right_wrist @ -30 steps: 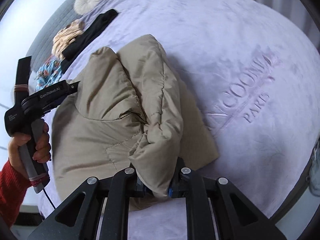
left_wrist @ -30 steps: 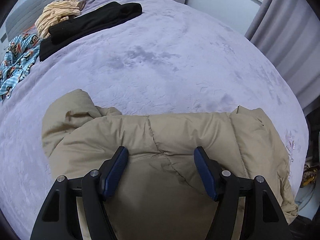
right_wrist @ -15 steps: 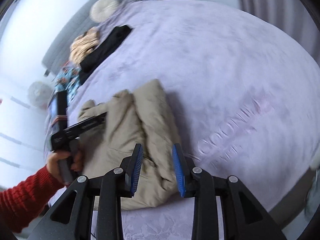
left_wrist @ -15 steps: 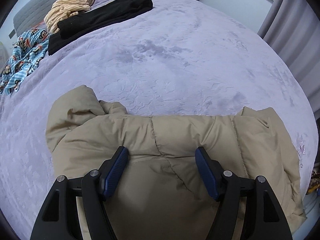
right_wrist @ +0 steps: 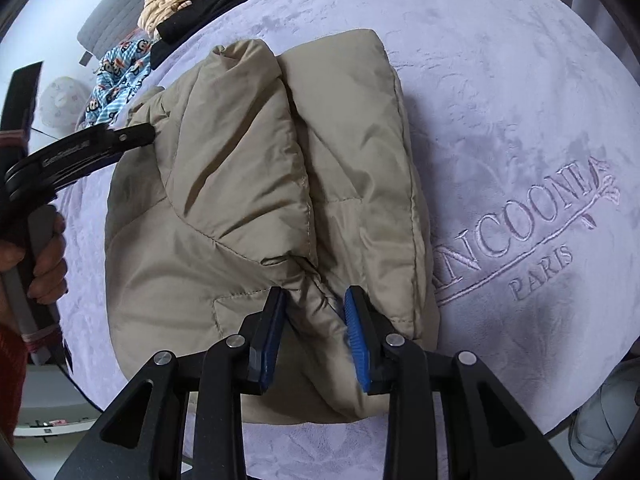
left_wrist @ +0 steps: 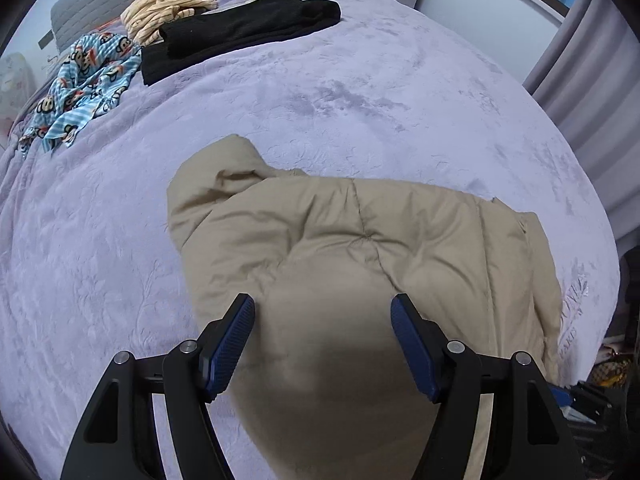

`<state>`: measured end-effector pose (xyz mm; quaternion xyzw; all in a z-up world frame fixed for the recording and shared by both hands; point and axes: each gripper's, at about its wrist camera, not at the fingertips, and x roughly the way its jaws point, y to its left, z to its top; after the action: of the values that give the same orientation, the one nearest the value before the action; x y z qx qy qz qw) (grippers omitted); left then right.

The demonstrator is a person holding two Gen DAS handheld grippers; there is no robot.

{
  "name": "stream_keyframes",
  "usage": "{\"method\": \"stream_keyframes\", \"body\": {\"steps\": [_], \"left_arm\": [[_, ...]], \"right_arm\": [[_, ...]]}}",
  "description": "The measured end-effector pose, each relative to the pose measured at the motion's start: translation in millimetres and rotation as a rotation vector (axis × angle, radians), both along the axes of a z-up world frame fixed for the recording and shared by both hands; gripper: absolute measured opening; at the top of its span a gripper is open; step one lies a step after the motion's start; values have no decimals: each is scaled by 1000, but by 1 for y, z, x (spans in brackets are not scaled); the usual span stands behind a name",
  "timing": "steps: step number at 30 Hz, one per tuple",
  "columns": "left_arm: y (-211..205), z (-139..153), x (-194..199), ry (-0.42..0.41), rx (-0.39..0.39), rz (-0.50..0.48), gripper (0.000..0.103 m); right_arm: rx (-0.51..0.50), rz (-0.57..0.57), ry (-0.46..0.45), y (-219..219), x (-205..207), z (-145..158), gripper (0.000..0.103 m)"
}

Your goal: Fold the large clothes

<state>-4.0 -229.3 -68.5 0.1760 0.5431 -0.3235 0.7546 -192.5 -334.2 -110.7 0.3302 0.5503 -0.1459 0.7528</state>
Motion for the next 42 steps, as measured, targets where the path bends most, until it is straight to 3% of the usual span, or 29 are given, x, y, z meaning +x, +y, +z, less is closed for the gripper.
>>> {"method": "stream_keyframes", "body": {"steps": [3, 4, 6, 13, 18, 25, 27, 36, 39, 42], "left_arm": [[22, 4, -11, 11, 2, 3, 72], [30, 3, -14, 22, 0, 6, 77], [42, 3, -20, 27, -2, 20, 103], [74, 3, -29, 44, -30, 42, 103], [82, -1, -29, 46, 6, 36, 103], [79, -6, -33, 101, 11, 73, 103], [77, -7, -34, 110, 20, 116, 103], [67, -16, -35, 149, 64, 273, 103], [65, -17, -36, 149, 76, 301, 103], [63, -18, -36, 154, 82, 311, 103]], "right_arm": [[-8, -22, 15, 1, 4, 1, 35], [-16, -27, 17, 3, 7, 1, 35], [-34, -36, 22, 7, 6, 2, 36], [-85, -69, 35, 15, 11, 5, 38], [-119, -59, 57, 21, 14, 4, 40], [-84, -27, 72, 19, 16, 12, 45], [-59, -5, 61, 13, 17, 19, 54], [21, 113, 15, -34, 31, 39, 59], [14, 126, 15, -56, 35, 39, 71], [34, 124, 17, -74, 38, 33, 71]]}}
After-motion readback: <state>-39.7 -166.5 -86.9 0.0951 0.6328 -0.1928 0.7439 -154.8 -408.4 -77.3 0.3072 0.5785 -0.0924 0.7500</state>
